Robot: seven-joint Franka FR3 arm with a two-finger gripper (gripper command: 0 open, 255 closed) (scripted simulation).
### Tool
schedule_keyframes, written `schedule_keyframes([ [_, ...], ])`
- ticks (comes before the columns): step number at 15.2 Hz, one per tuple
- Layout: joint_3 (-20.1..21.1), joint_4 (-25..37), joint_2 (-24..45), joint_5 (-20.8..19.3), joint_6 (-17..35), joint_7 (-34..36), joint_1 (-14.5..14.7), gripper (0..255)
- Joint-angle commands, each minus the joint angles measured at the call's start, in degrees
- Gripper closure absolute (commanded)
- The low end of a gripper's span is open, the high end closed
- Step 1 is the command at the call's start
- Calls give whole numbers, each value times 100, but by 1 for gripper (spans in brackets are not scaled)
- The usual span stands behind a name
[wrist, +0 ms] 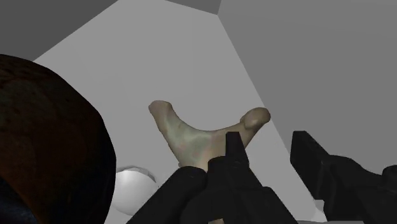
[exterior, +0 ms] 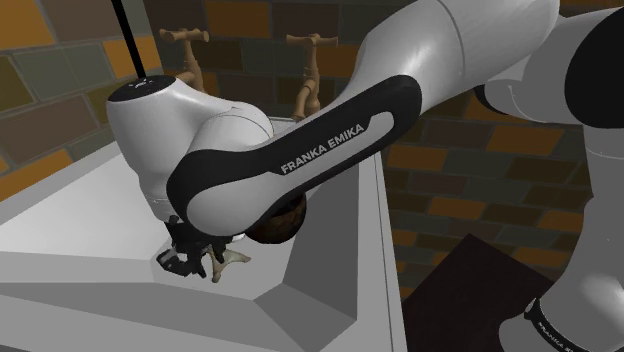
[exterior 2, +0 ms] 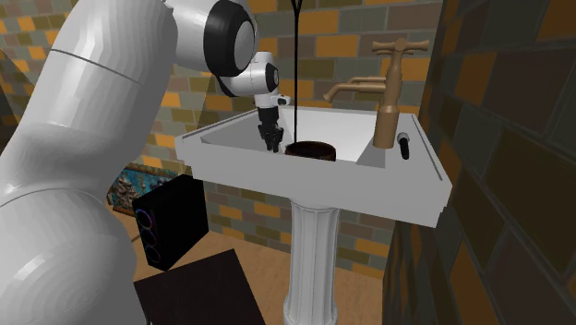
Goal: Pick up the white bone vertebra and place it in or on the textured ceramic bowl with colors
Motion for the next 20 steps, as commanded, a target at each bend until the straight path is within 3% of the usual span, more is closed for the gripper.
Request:
schedule_keyframes([
  [1,-54,-471,-255,-172,558,43,-112,0],
  [4,-284,-1514,-794,-770,1989,297,-318,0],
  [12,-452,-1383,-331,-1045,2287,452,-228,0],
  [19,-445,-1381,-329,-1050,2285,454,-234,0],
  [20,-433,-1431,-375,-1047,2282,487,-220,255],
])
